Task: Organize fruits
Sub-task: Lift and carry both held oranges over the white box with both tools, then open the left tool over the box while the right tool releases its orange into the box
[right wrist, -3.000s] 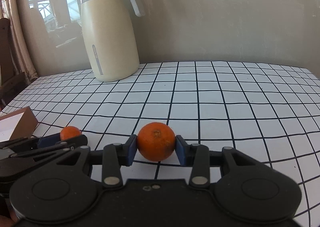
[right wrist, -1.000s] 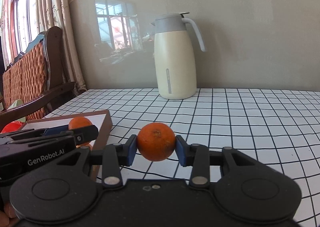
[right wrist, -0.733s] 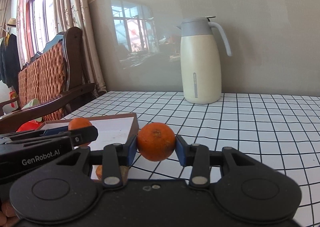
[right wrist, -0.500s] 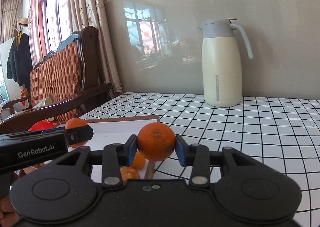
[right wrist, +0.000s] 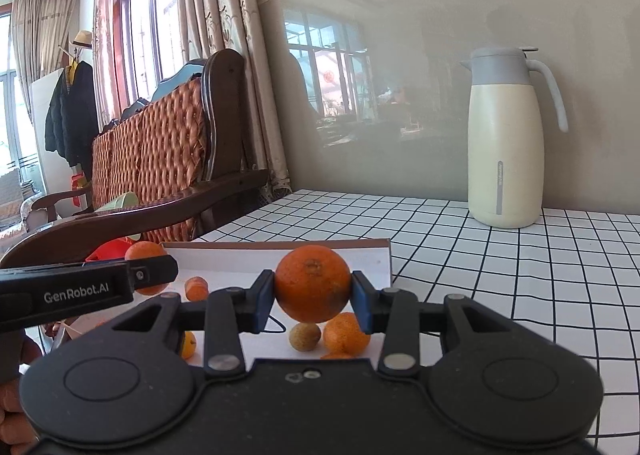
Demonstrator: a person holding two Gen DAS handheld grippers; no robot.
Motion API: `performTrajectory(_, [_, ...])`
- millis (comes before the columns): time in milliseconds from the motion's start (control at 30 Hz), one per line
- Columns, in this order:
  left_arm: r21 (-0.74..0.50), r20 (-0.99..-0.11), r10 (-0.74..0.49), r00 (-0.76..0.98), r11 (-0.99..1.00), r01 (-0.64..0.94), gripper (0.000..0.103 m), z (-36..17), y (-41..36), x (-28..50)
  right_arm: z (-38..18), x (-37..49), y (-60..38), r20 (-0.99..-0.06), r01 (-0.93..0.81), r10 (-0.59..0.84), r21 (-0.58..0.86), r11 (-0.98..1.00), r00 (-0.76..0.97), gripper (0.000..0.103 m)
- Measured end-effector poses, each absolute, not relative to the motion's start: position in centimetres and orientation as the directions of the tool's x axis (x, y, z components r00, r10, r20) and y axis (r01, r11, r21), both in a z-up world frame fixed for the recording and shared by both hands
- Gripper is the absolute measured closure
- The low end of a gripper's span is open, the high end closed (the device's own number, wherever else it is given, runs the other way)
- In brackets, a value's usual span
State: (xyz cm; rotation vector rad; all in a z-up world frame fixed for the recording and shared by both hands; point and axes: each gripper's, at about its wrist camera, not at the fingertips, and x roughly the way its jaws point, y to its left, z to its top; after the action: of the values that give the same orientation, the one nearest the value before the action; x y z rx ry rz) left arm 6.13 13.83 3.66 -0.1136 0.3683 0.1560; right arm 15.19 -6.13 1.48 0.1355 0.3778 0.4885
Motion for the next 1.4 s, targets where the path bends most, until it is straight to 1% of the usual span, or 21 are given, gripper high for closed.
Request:
performTrajectory(267, [-0.093,-0.370,0.182,0.911,0.969,-0.231,0.066,3.2,16.0,6.3,1.4,15.3,-4.8,-0.302,-0.440,0.485,0.208,0.874,0.820,0.071])
performTrajectory(933, [-0.080,-0.383,0.246,0.890,0.952,-0.297,0.066,2.3,18.7,8.3,0.9,17.2,-3.5,-0.329,-0.390,0.442,0.215,0.895,0.834,0.071])
performTrajectory(1400, [-0.060,-0.420,0.276,0.865,0.942,-0.330,0.066,1.1,20.2,10.3,-0.1,20.1,-1.8,-0.411,-0.358,0.410,0.201,0.912,0.814,0.071])
